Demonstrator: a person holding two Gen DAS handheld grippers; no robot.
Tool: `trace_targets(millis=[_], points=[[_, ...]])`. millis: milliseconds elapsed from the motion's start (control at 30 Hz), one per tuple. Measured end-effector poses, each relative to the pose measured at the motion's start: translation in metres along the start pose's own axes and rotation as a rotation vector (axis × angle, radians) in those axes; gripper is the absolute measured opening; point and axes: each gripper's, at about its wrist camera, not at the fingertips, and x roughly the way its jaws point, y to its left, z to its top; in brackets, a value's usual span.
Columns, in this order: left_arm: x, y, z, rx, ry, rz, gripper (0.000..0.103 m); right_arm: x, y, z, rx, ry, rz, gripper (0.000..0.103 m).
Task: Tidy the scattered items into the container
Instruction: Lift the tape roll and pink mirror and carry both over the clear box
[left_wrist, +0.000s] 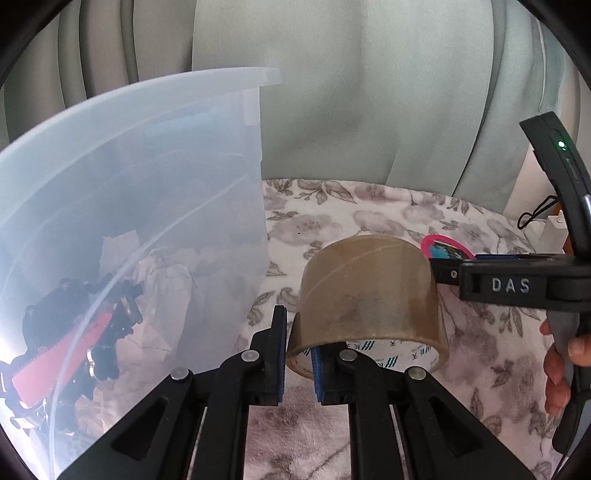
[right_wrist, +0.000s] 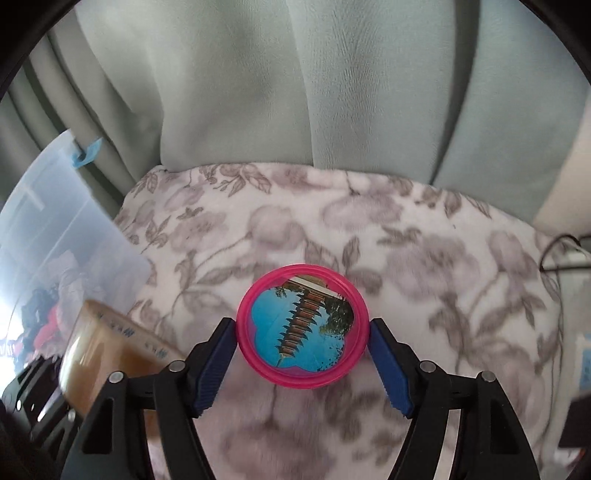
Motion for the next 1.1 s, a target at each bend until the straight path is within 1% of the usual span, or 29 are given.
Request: trace_targets(millis=[167,333,533,633,867,1100], points=[[-0.014,0.002,-0.005,-0.003,0.011,-0.005,0.011,-0.037,0.000,-0.033,0.044,-0.008,0.014,0.075],[-0.030,0.002,-0.012,0.005,0.012,-0.005,0.010,-0.071,0.003,-0.065,0.121,-0.030,0.036,0.075],[-0.051,-0.001,-0.022,0.033,0.014,-0.016,0.009,-0.107,0.009,-0.095,0.204,-0.077,0.057,0.075],[-0.065,-0.003,-0.025,0.047,-0.001,-0.021,0.009,-0.125,0.012,-0.108,0.243,-0.105,0.066,0.075],[-0.110,-0.005,-0.021,0.072,-0.073,-0.028,0.008,-0.157,0.012,-0.124,0.303,-0.168,0.079,0.075],[-0.168,-0.009,-0.006,0.079,-0.194,-0.060,0.008,-0.197,0.018,-0.128,0.332,-0.260,0.090,0.075]])
